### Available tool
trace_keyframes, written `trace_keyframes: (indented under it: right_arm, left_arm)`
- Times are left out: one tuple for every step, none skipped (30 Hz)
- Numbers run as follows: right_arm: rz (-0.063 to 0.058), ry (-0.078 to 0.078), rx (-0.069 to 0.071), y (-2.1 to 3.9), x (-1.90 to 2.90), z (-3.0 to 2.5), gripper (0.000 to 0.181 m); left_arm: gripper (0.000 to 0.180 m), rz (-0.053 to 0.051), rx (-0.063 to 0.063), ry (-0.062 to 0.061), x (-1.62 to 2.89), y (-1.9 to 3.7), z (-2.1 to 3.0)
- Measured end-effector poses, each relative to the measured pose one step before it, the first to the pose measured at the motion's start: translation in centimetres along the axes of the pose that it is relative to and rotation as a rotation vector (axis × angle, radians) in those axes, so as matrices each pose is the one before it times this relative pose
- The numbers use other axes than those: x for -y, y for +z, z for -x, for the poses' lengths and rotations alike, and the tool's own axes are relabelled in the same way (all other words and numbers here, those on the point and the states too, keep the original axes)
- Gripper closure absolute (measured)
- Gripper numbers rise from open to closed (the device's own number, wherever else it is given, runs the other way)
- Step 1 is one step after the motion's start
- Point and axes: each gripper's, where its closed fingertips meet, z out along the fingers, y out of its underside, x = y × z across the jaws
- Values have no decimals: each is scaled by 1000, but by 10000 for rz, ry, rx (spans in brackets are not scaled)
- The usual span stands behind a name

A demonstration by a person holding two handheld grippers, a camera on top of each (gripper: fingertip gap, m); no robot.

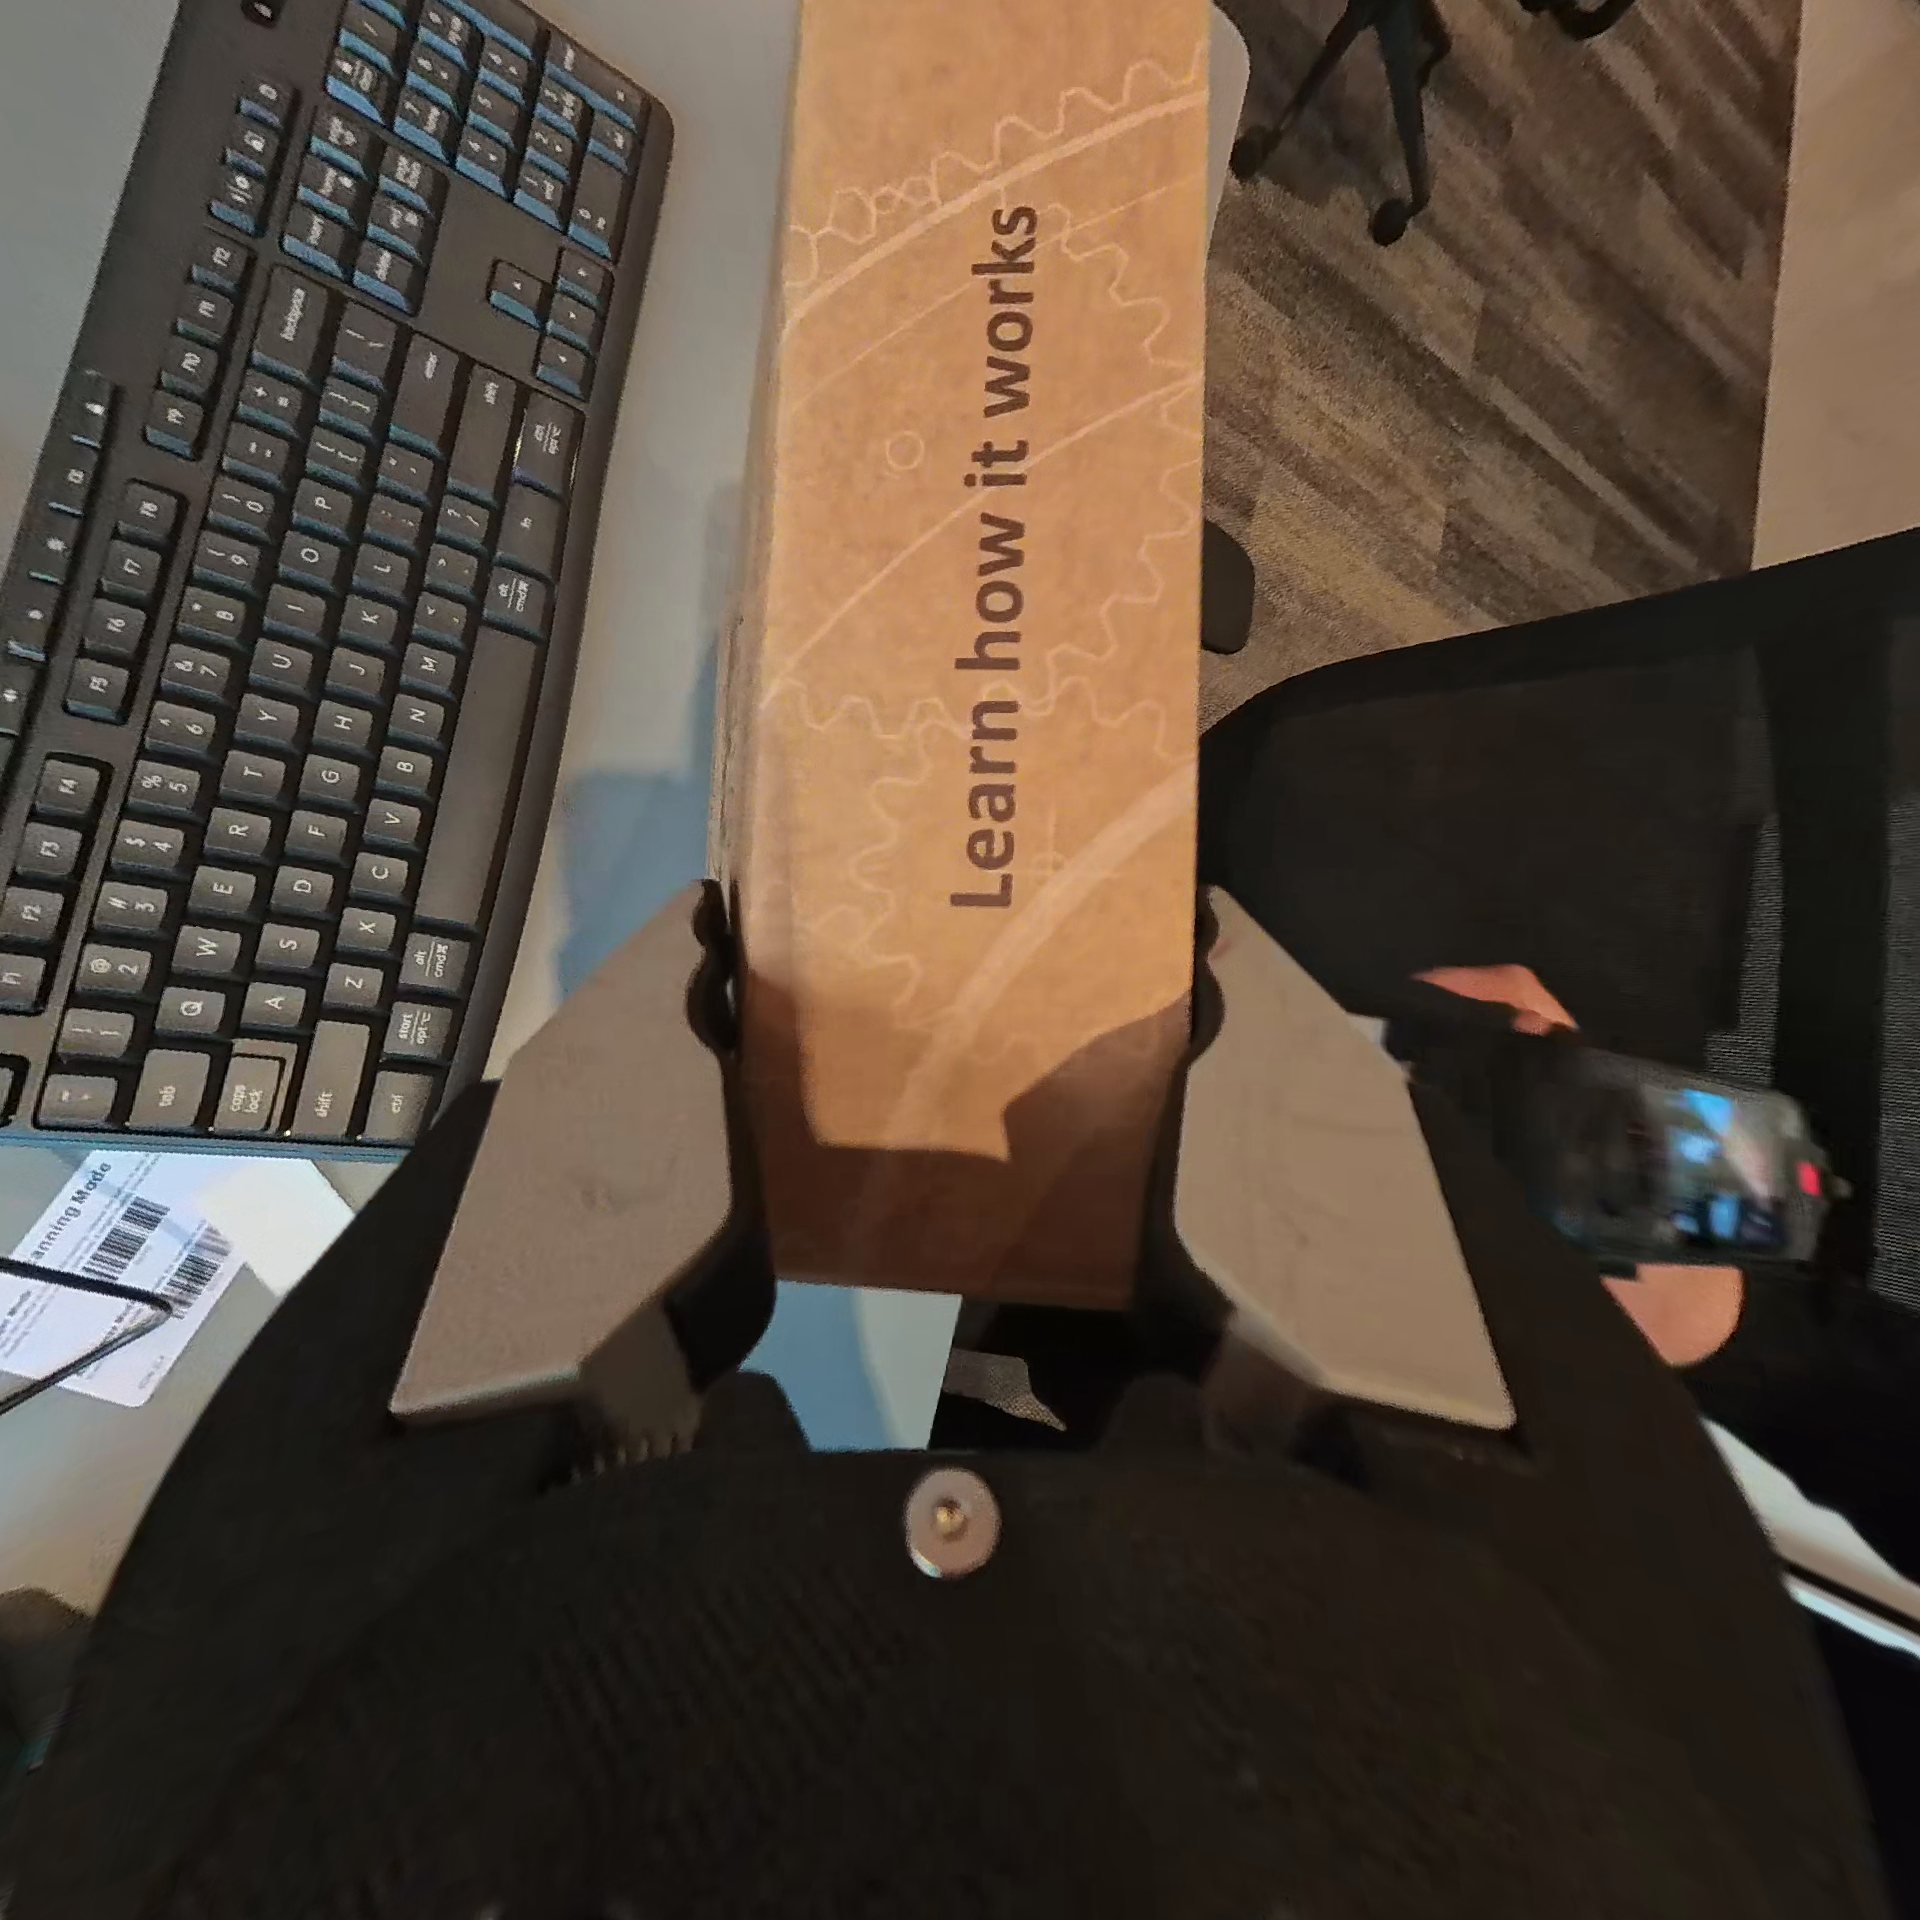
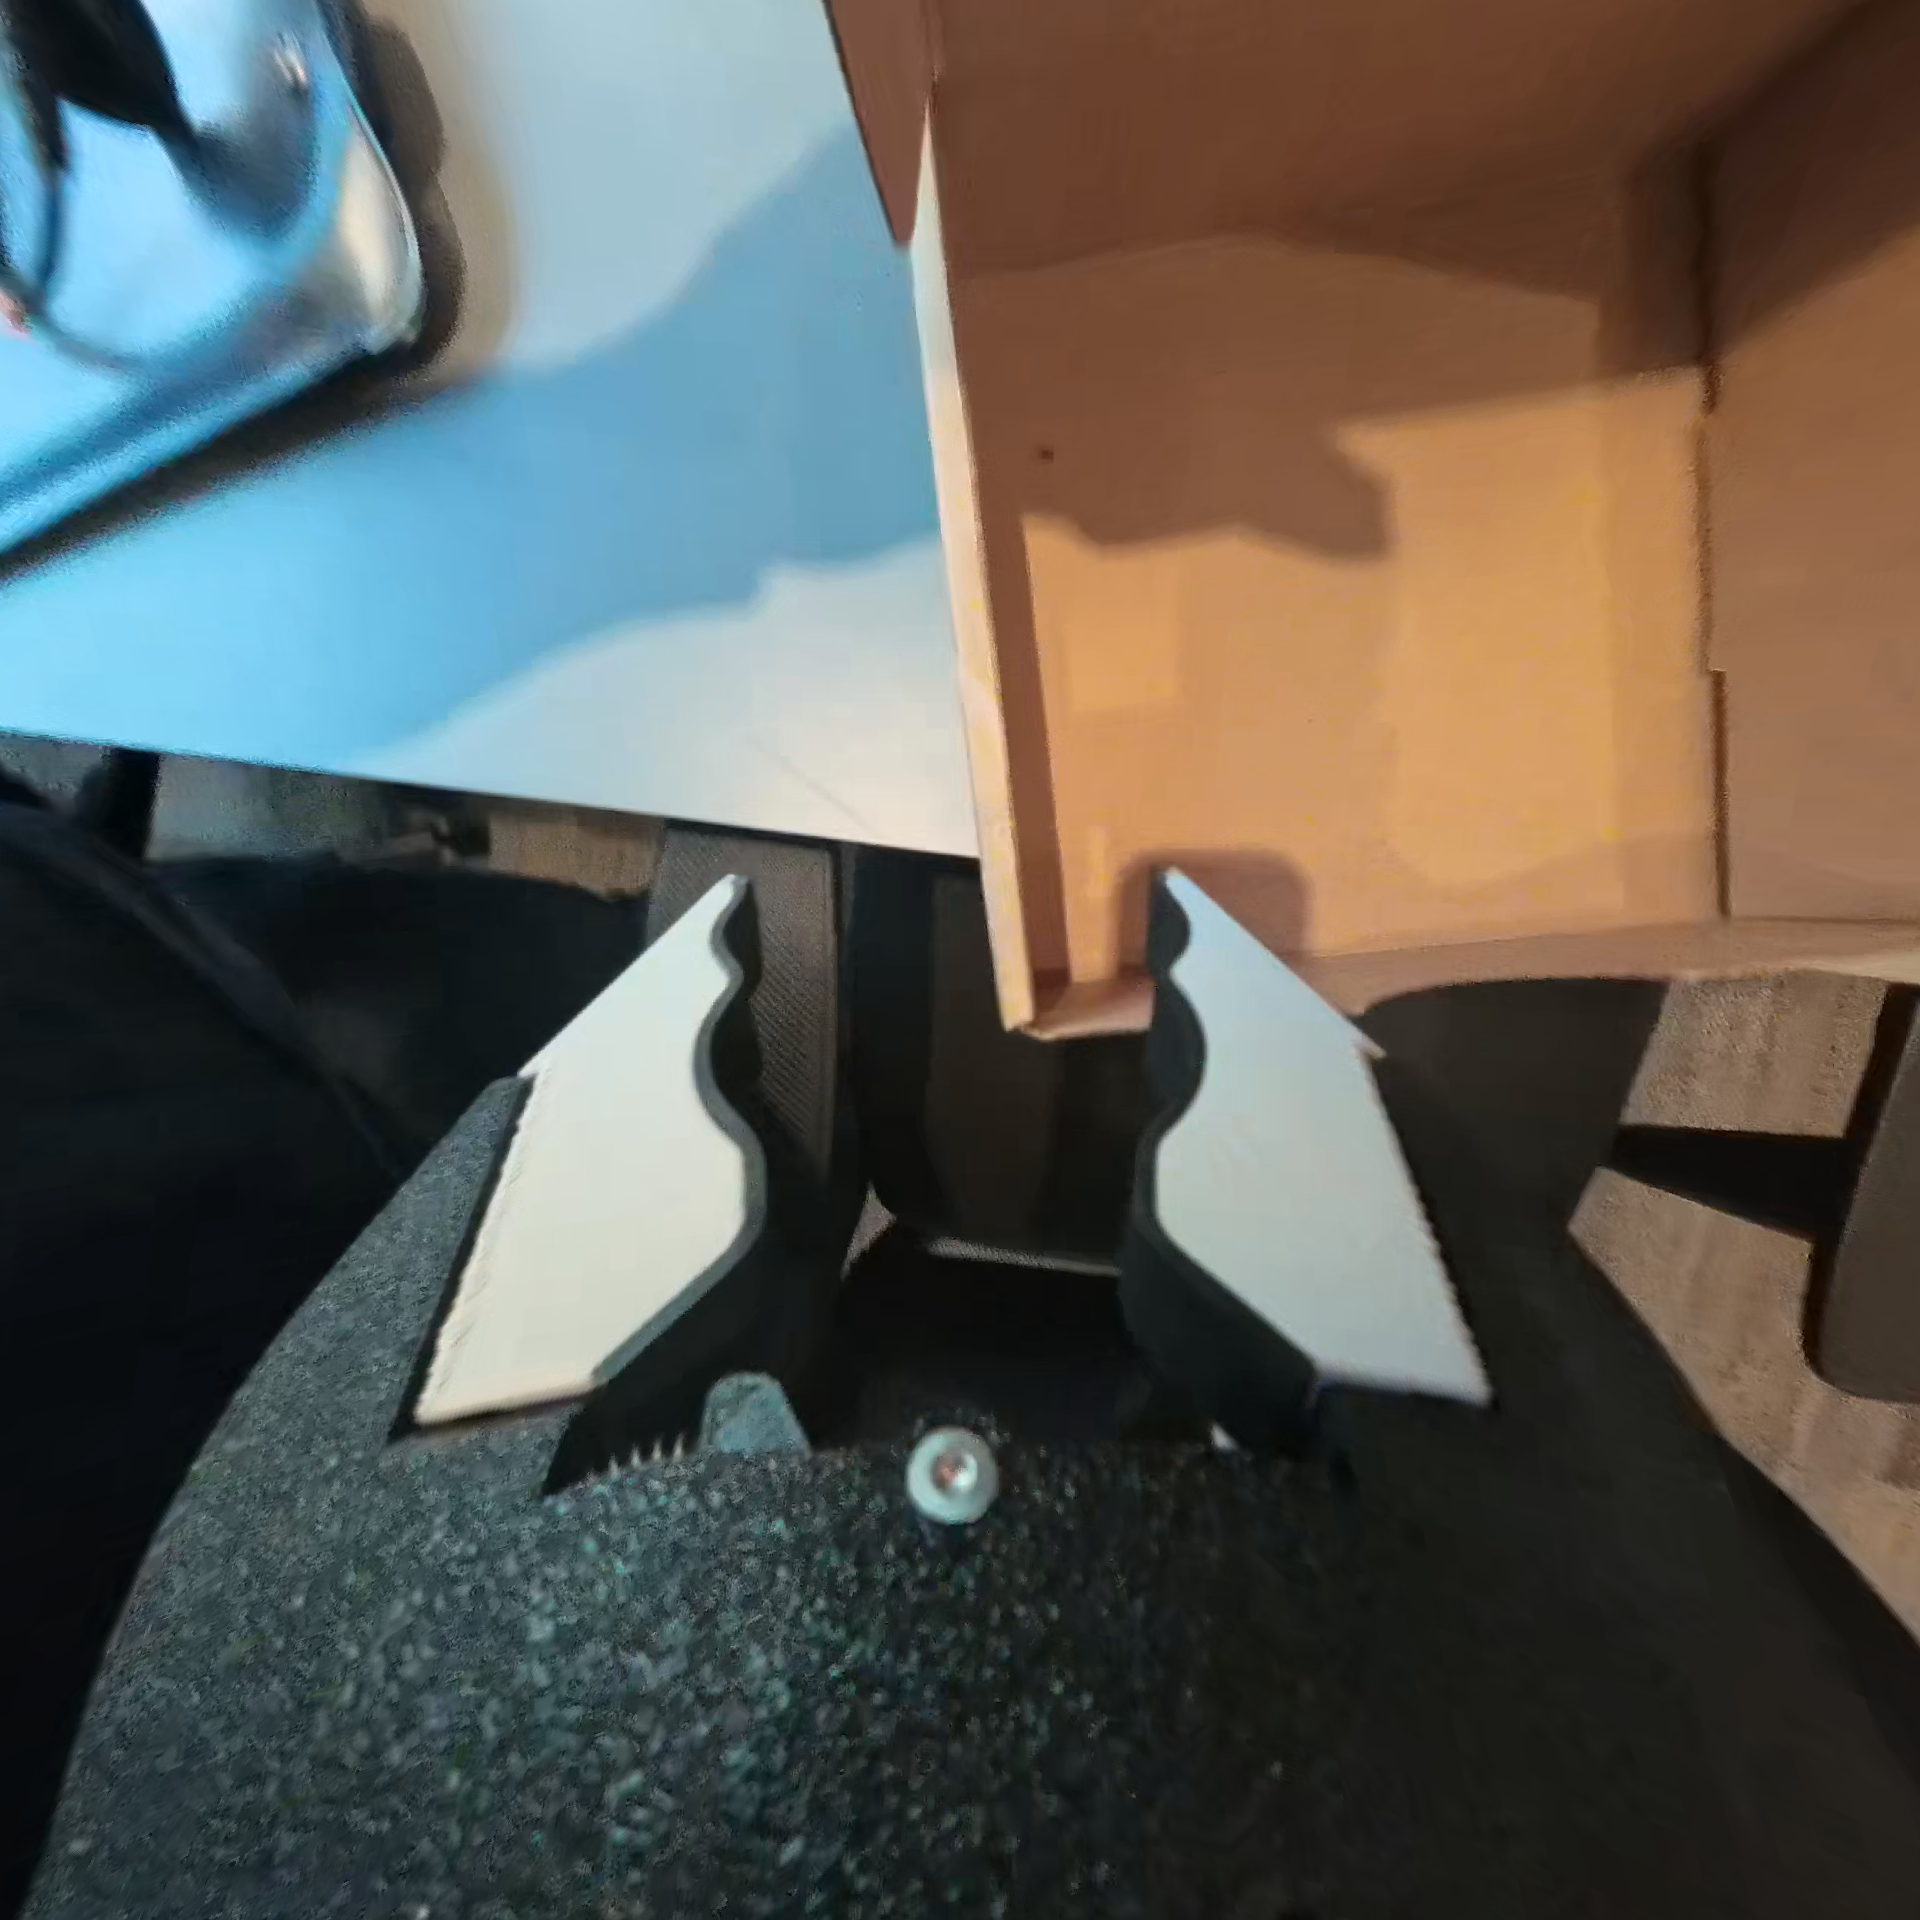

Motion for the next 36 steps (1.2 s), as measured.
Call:
trace_keyframes:
  right_arm:
    - [442, -278, -14, 822, -191, -271, 104]
    - [374, -351, 18, 856, -247, -191, 115]
    - [513, -353, 133, 841, -505, -13, 136]
    - [581, -382, 149, 766, -642, -6, 155]
    - [542, -486, 276, 604, -814, 166, 172]
    - [322, -325, 185, 303, -635, -90, 171]
    - [-15, -119, 170, -130, -319, -286, 172]
    - [6, -102, 110, -251, -525, -530, 172]
    - [28, -168, 9, -291, -706, -738, 171]
    - [84, -214, -95, -270, -800, -812, 171]
    - [18, -251, -33, -164, -800, -750, 171]
    - [75, -235, 1, -216, -789, -691, 171]
    - [74, -92, 2, -167, -744, -757, 170]
    - [48, -8, 61, -216, -631, -762, 169]
    - [63, 62, -22, -128, -643, -955, 168]
    - [83, 67, -58, -222, -497, -974, 167]
    - [-10, 4, 101, -227, -247, -615, 166]
    - [100, -45, 27, -129, -340, -615, 166]
    - [141, -183, -109, 41, -434, -680, 166]
    - [169, -205, -10, 57, -345, -408, 165]
    - [91, -154, -4, -3, -185, -391, 165]
    - [40, -98, 51, 37, -126, -351, 165]
    - [95, -105, 83, -37, -89, -224, 165]
    - [53, -176, 70, -56, 26, -97, 164]
    - [36, -241, 28, -49, 97, -77, 164]
    - [64, -258, -56, -80, 62, -101, 164]
    - [26, -222, -82, -110, 66, -27, 163]
    - [-62, -184, 4, -86, 303, 79, 160]
    - [-73, -214, 12, -84, 368, 176, 154]
    - [1, -270, -106, 29, 293, 111, 153]
    - [109, -332, -122, 155, 101, 57, 155]
    - [100, -310, 34, 273, 77, 287, 160]
    - [130, -225, 69, 338, 73, 318, 161]
    - [129, -200, 0, 289, 214, 142, 161]
    - [58, -185, 10, 165, 233, 242, 164]
    - [10, -191, 7, 38, 306, 233, 167]
  left_arm:
    - [94, -33, -9, -47, -60, -2, 27]
    - [94, -3, 10, -14, -68, -45, 64]
    - [94, 20, 11, 7, -119, -76, 56]
    - [94, 23, 5, 11, -149, -160, 114]
    - [94, 34, 23, 43, -218, -192, 255]
    - [95, 26, 149, 108, -264, -502, 570]
    - [96, 94, 230, 138, -407, -456, 955]
    - [96, 313, 110, 24, -785, -211, 999]
    - [96, 306, 119, -96, -917, -161, 1029]
    - [96, 167, 70, -213, -1086, -271, 1292]
    - [99, 81, 17, -331, -1143, -244, 1208]
    - [104, 75, -48, -327, -1178, -126, 925]
    - [104, 266, -170, -280, -1449, 115, 466]
    - [103, 327, -100, -172, -1494, 359, 200]
    - [102, 247, 13, -36, -1426, 431, 177]
    - [110, 158, 135, 73, -1253, 519, 181]
    - [109, 83, 269, 123, -1124, 562, 273]
    - [110, 62, 118, 14, -1036, 643, -21]
    - [108, 39, 15, -75, -800, 675, -248]
    - [107, 85, 86, 17, -734, 724, -228]
    - [106, 206, 217, 149, -667, 763, -15]
    - [105, 65, 205, 4, -500, 766, 129]
    - [106, -43, 13, -233, -317, 652, 97]
    - [107, 41, -108, -315, -291, 455, 85]
    - [107, 2, -120, -276, -199, 188, 67]
    - [109, -21, -90, -134, -148, -64, -57]
    - [109, -36, -109, -33, -106, -286, -299]
    - [109, -42, -143, -63, -193, -333, -372]
    - [110, -76, -186, -178, -286, -370, -462]
    - [111, -100, -219, -219, -404, -310, -564]
    - [111, -45, -159, -172, -582, -139, -499]
    - [111, 7, -51, -105, -725, 61, -154]
    - [111, -31, -43, -94, -659, 48, -133]
    - [112, -133, -80, -114, -405, -17, -91]
    - [111, -158, 13, -127, -246, -132, 105]
    - [107, -117, 64, -71, -152, -358, 215]
